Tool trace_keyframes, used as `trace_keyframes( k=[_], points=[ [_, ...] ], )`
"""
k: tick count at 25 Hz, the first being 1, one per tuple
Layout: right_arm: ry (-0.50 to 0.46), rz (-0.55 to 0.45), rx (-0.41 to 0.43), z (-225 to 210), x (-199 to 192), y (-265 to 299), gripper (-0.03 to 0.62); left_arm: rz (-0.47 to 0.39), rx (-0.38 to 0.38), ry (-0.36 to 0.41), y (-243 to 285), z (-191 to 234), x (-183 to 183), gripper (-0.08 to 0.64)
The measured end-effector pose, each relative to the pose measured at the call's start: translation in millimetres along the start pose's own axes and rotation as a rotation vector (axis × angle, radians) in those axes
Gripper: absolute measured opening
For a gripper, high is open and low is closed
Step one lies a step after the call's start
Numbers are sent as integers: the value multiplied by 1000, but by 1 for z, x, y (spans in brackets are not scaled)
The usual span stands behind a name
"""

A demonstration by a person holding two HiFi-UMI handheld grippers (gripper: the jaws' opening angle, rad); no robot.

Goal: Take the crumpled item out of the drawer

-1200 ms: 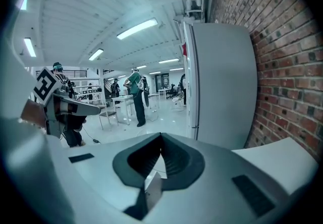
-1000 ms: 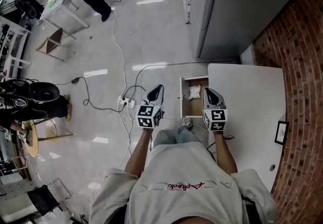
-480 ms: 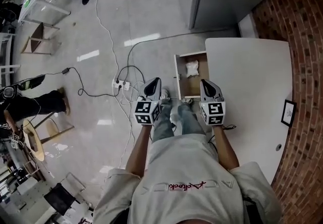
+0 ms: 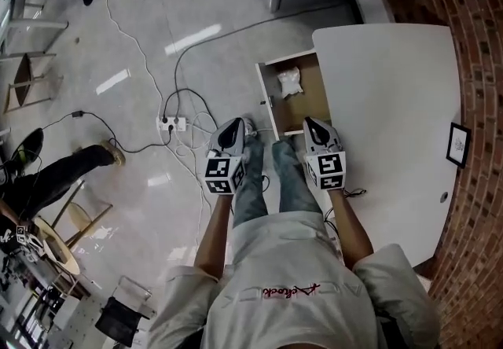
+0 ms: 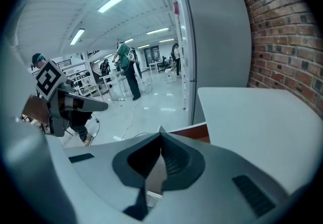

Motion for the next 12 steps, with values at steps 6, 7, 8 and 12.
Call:
trace_keyframes(
  k=[6, 7, 8, 12],
  points=[
    [11, 84, -32, 14, -41, 29, 12, 48, -35, -39, 15, 21, -37, 9],
    [12, 94, -33, 16, -48, 32, 12, 55, -42, -43, 17, 23, -43, 9],
    [11, 104, -34, 19, -56, 36, 12, 60, -55, -44, 19, 25, -52, 9],
    [2, 136, -49, 22, -81, 50, 12, 70, -79, -57, 24, 36, -80, 9]
  ],
)
Point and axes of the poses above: the fingertips, and each gripper's own axes: y forward along the fingers, z to its left, x out of its top, the point moved 2 cm from there along -y, backward along the fingers, and after that the axes turned 14 degrees about -x, right-handed, at the moved point
